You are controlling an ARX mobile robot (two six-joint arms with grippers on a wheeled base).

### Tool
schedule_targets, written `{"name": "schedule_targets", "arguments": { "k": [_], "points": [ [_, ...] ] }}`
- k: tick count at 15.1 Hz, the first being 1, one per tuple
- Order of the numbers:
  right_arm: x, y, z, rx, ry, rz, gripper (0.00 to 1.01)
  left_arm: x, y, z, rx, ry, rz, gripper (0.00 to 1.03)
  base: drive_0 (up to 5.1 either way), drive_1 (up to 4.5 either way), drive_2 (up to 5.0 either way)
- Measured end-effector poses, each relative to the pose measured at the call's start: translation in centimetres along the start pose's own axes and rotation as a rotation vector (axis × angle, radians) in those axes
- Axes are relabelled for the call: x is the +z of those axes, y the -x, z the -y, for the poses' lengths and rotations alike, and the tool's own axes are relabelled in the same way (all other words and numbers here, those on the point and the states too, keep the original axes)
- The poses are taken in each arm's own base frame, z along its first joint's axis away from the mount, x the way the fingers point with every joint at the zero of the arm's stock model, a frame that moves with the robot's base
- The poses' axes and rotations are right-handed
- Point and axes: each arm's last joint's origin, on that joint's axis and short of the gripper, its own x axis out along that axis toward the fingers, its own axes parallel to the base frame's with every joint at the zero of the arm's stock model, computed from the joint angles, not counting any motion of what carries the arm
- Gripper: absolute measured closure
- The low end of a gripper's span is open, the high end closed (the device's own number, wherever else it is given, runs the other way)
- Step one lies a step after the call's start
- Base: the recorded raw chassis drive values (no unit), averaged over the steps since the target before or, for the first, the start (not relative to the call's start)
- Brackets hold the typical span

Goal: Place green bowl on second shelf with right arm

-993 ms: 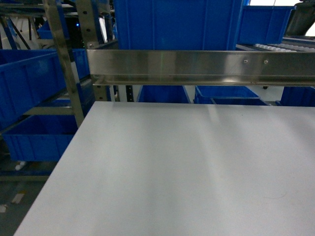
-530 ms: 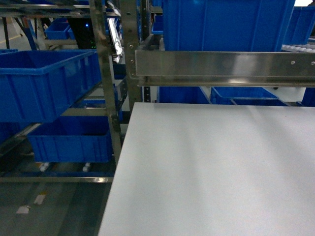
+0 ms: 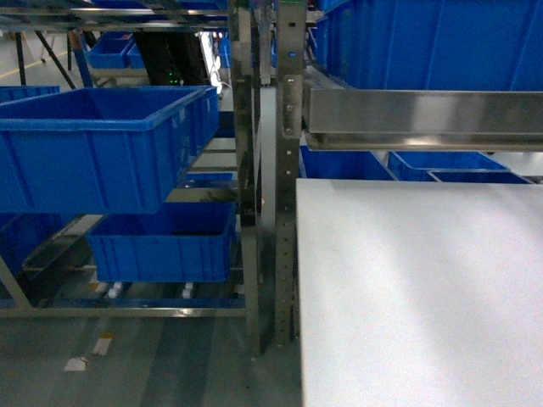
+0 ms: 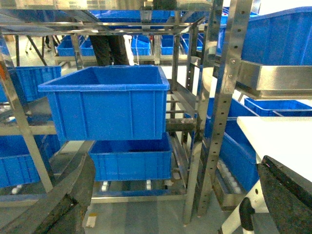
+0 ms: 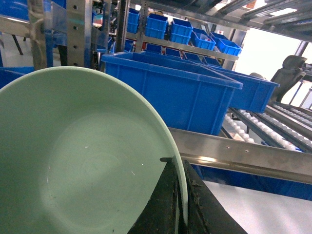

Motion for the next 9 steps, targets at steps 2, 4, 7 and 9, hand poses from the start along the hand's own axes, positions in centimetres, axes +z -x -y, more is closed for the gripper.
{"name": "schedule_targets", "arguments": {
  "k": [2, 4, 7, 9],
  "points": [
    [0.01, 0.00, 0.00, -0.001, 0.000, 0.001, 0.99, 0.03, 0.00, 0.00, 0.001, 0.000, 0.003, 0.05, -5.0, 2.43, 2.4],
    [0.03, 0.00, 0.00, 0.000, 0.000, 0.003, 0.99, 0.02, 0.00, 0.00, 0.001, 0.000, 0.002, 0.05, -5.0, 2.43, 2.4],
    [-0.01, 0.00, 0.00, 0.000, 0.000, -0.001, 0.99, 0.03, 0.00, 0.00, 0.001, 0.000, 0.003, 0.05, -5.0, 2.43, 2.4],
    [0.03, 0.01, 0.00, -0.001, 0.000, 0.002, 0.99, 0.02, 0.00, 0.00, 0.001, 0.000, 0.002, 0.05, -5.0, 2.43, 2.4]
  ]
}}
